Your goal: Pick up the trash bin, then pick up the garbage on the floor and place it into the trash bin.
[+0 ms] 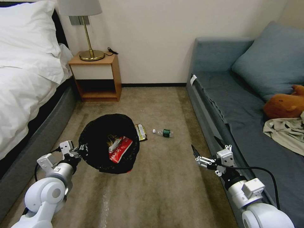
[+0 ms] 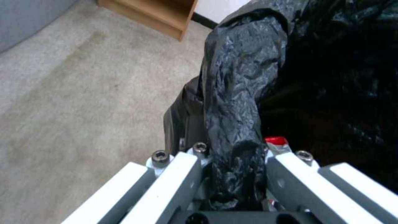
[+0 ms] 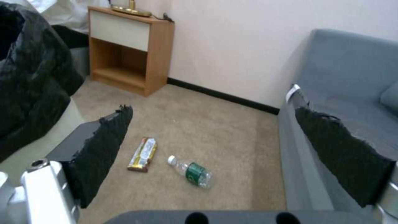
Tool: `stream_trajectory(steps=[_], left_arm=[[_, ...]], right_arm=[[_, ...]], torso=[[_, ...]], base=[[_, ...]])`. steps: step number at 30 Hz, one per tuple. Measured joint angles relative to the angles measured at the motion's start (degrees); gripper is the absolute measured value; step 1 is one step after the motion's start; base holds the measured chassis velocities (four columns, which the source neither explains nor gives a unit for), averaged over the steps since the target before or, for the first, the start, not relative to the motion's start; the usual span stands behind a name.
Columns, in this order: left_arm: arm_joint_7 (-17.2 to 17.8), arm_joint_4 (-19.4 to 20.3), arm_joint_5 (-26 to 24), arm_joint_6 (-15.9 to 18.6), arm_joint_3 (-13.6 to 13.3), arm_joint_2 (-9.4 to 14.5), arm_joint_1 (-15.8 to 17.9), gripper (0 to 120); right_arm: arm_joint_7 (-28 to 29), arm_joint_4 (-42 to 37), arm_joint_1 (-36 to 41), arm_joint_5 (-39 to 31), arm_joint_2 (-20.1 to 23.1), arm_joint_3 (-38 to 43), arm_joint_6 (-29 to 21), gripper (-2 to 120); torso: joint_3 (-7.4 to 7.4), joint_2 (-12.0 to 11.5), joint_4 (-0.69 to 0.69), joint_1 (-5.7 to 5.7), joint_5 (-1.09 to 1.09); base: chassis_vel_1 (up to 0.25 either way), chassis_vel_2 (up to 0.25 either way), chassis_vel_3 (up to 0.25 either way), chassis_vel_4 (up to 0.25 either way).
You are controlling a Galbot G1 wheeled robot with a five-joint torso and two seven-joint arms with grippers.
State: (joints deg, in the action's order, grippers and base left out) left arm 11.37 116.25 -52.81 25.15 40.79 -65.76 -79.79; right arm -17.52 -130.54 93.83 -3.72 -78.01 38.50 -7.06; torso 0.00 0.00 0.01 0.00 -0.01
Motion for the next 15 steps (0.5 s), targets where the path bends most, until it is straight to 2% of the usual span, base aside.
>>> stream_trajectory(steps=[15], left_arm=[[-0.1,-0.5,-0.6,-0.1,-0.3,0.8,0.6,2]], right_arm=[[-0.7,0.4,0.1,0.3,-0.3,-0.2,0.6,100]], torso=[[0.0,0.0,0.0,0.0,0.0]], base=[[-0.175,0.162,0.165,-0.168]])
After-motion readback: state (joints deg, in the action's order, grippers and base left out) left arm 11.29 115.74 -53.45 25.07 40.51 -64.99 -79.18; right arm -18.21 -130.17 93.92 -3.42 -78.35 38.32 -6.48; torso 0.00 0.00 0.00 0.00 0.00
